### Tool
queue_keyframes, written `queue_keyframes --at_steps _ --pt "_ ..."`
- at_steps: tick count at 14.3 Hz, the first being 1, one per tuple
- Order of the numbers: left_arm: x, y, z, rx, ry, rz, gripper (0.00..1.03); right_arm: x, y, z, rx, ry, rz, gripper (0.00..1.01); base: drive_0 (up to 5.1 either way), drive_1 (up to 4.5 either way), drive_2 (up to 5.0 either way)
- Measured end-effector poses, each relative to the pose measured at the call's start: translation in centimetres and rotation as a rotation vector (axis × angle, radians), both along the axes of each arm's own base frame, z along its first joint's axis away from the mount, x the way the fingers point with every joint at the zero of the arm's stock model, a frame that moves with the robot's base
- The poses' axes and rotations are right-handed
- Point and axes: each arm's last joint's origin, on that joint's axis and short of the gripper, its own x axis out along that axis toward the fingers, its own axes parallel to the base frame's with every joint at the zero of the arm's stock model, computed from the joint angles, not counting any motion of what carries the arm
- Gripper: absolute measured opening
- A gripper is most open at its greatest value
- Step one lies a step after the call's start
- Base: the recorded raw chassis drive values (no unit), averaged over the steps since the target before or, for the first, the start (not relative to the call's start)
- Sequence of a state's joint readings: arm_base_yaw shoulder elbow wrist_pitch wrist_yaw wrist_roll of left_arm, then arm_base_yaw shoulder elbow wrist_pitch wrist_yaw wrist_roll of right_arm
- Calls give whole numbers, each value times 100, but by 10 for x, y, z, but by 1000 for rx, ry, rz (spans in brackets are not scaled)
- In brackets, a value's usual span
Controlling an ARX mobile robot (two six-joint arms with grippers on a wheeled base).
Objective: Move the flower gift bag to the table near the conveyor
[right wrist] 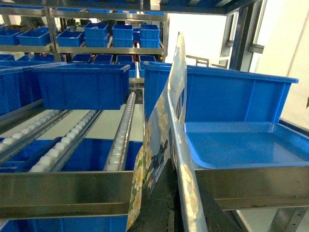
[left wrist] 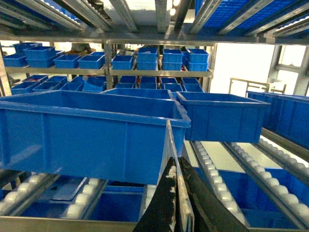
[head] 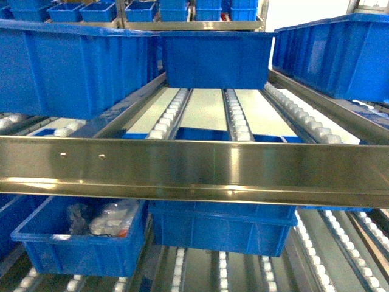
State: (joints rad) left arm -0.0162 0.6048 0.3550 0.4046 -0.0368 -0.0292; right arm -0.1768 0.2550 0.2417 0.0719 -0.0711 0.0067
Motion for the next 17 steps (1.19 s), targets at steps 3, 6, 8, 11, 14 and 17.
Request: queue_keyframes --at_steps 3,6,8,11,14,17 --pt "0 0 0 0 -2 0 2 0 0 0 -1 -4 0 2 -494 121 336" --pt "0 0 0 0 -3 0 2 0 0 0 -1 -3 0 2 -494 121 336" --pt "0 0 0 0 -2 0 2 0 0 0 0 1 0 2 -500 245 245" --pt "0 0 0 0 -1 0 2 0 0 0 0 1 0 2 -500 245 245" --pt "0 0 0 0 -1 0 2 0 0 0 0 1 0 2 -500 245 245" --pt "0 0 0 0 -2 0 2 0 0 0 -1 -1 0 2 -500 245 245"
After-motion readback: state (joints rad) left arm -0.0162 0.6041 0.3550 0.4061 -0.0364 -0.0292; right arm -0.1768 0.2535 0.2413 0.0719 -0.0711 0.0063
